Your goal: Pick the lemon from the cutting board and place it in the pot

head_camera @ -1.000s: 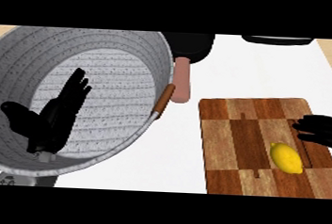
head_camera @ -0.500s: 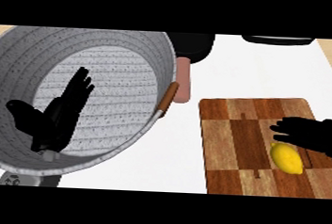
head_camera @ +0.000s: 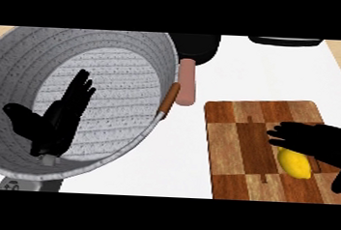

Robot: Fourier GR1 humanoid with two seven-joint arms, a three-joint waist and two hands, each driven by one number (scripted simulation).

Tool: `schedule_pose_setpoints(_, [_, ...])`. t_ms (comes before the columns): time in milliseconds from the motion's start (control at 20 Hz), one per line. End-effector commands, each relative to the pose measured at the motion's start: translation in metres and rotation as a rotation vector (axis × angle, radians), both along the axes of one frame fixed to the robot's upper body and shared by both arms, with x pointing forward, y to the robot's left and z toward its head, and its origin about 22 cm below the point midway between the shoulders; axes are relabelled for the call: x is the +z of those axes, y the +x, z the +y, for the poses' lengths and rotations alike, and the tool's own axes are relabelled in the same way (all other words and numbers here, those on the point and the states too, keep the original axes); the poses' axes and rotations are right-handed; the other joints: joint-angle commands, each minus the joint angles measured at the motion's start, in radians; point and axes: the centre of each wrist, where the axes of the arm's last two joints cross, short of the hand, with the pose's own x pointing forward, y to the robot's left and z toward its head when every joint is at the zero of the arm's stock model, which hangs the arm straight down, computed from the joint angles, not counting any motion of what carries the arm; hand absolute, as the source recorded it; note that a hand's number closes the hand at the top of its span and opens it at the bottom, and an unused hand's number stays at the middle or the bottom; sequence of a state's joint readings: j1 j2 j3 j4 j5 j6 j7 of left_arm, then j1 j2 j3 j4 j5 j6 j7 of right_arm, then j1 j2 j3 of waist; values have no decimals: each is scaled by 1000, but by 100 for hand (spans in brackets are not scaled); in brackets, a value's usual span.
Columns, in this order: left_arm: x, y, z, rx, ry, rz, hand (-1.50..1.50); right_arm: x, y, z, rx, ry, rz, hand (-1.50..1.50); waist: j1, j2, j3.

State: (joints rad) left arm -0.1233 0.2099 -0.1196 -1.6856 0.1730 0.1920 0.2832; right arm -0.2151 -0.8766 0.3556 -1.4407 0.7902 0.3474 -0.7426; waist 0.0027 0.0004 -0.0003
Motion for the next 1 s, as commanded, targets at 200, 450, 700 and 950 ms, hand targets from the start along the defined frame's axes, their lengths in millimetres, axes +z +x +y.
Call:
schedule_pose_setpoints(200, [20, 4, -4, -7, 12, 21, 0, -24, 9, 5, 0, -40, 27, -150, 4, 0, 1])
schedule_pose_setpoints(450, [14, 10, 6, 4, 0, 13, 0, -7, 9, 17, 120, 111, 55, 150, -1, 0, 0])
schedule_pose_setpoints(700, [2, 7, 5, 5, 5, 19, 0, -44, -2, 12, 128, 134, 32, 150, 1, 1, 1])
schedule_pose_setpoints(950, [-24, -9, 16, 10, -12, 32, 0, -20, 11, -6, 109, 148, 17, 150, 3, 0, 0])
